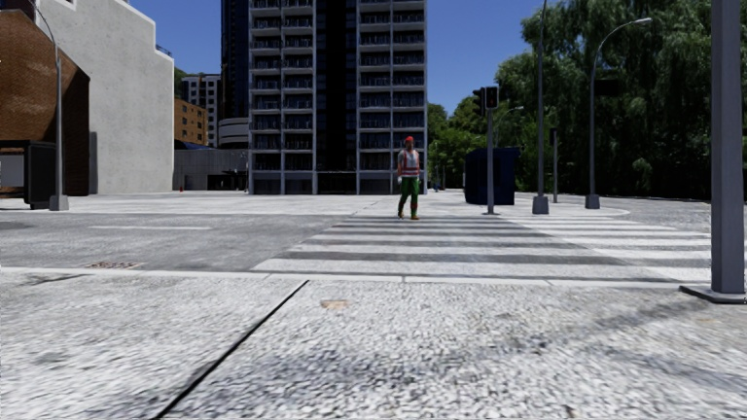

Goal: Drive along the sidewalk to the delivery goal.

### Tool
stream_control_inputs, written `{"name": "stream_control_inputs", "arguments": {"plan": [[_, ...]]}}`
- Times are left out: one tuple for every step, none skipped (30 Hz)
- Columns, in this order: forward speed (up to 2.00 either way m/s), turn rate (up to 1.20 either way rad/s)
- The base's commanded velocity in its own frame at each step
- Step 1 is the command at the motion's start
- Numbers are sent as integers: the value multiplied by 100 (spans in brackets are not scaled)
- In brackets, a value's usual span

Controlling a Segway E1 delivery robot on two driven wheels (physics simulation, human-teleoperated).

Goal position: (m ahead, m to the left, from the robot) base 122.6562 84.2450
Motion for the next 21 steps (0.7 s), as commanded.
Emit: {"name": "stream_control_inputs", "arguments": {"plan": [[200, 25], [200, 25], [200, 25], [200, 25], [200, 25], [200, 25], [200, 25], [200, 25], [200, 25], [200, 25], [200, 25], [200, 25], [200, 25], [200, 25], [200, 25], [200, 25], [200, 17], [200, 0], [200, 0], [200, 0], [200, 0]]}}
